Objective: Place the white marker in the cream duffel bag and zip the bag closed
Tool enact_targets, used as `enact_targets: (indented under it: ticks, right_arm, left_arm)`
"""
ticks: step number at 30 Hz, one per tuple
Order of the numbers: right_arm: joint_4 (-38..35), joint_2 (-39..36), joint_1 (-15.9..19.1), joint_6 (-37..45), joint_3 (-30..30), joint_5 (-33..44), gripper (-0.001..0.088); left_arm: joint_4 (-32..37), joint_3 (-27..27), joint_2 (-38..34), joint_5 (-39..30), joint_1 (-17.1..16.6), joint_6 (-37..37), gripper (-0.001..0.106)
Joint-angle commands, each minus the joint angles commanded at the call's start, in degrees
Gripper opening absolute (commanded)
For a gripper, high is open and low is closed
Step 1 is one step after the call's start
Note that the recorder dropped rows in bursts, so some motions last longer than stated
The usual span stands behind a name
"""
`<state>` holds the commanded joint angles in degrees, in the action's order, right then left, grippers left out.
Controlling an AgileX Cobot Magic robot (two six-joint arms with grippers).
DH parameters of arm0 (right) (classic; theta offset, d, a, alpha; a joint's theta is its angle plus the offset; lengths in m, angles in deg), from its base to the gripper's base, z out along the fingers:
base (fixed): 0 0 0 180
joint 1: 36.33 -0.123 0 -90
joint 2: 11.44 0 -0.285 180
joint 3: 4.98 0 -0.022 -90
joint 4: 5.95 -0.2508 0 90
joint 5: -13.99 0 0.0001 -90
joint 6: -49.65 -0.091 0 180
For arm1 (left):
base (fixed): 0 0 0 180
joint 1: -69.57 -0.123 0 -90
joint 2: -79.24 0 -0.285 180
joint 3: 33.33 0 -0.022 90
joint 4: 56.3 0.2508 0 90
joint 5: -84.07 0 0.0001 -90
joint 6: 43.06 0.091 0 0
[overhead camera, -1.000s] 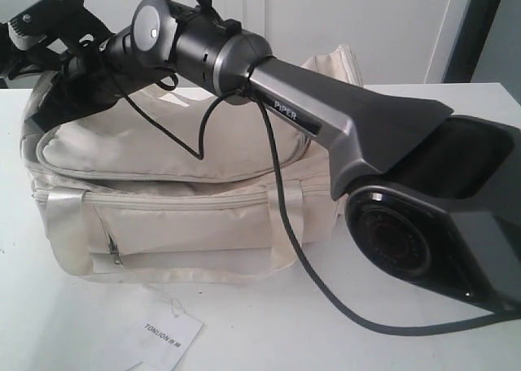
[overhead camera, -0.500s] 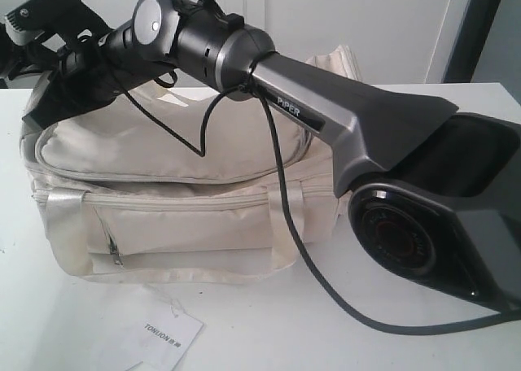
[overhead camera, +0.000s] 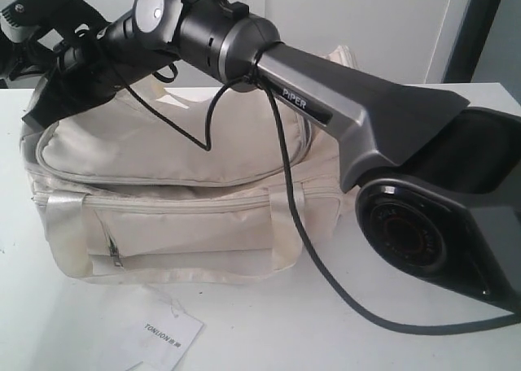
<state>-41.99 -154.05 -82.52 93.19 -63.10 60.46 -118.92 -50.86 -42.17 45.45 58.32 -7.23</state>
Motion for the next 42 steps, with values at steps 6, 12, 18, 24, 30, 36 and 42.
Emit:
enact_targets:
  ticks: [6, 12, 18, 24, 30, 36, 42]
  right_arm:
    - [-1.0, 0.1, 0.0, 0.0, 0.0, 1.8, 0.0]
    - [-1.7, 0.1, 0.0, 0.3, 0.0, 2.9, 0.0]
    - [-2.9, 0.1, 0.0, 0.4, 0.0, 4.7, 0.0]
    - [-2.9, 0.1, 0.0, 0.4, 0.0, 5.4, 0.0]
    - [-3.0, 0.1, 0.0, 1.3, 0.0, 6.7, 0.0]
    - [-3.2, 0.1, 0.0, 1.4, 0.0, 8.2, 0.0]
    - [-3.5, 0.1, 0.0, 1.4, 0.0, 9.2, 0.0]
  left_arm:
    - [-0.1, 0.0, 0.0, 0.0, 0.0, 0.0, 0.0]
    - [-0.2, 0.0, 0.0, 0.0, 0.0, 0.0, 0.0]
    - [-0.2, 0.0, 0.0, 0.2, 0.0, 0.0, 0.0]
    - [-0.2, 0.0, 0.0, 0.2, 0.0, 0.0, 0.0]
    - [-0.2, 0.0, 0.0, 0.4, 0.0, 0.0, 0.0]
    - [-0.2, 0.0, 0.0, 0.5, 0.0, 0.0, 0.0]
    - [-0.2, 0.0, 0.0, 0.5, 0.0, 0.0, 0.0]
